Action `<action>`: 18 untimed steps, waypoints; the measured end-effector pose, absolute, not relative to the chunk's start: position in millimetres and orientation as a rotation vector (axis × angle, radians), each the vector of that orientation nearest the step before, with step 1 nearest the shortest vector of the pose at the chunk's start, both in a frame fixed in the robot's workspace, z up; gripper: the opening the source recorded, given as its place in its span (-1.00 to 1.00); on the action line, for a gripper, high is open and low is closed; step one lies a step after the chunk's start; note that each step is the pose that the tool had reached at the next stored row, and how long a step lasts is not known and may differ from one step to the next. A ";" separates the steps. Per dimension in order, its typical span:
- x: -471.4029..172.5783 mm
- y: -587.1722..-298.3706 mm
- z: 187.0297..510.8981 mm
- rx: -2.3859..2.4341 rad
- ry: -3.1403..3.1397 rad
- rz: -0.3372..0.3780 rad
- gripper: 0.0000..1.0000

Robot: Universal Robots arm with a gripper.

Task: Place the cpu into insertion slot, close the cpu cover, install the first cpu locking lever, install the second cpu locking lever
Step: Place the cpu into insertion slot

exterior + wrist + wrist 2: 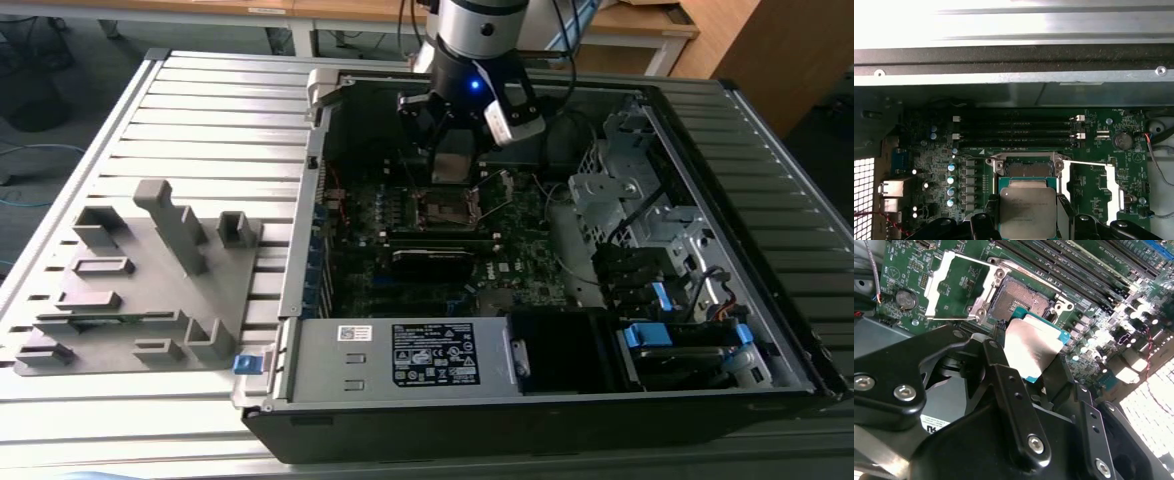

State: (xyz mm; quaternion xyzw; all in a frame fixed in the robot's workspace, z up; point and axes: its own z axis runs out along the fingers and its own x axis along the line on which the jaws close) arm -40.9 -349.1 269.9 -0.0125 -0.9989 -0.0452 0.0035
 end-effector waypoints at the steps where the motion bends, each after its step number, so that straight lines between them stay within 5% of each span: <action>1: -40.9 -349.1 268.6 -0.039 -3.132 -0.142 0.08; 18: -42.0 -349.1 243.1 -0.032 -3.137 -0.143 0.08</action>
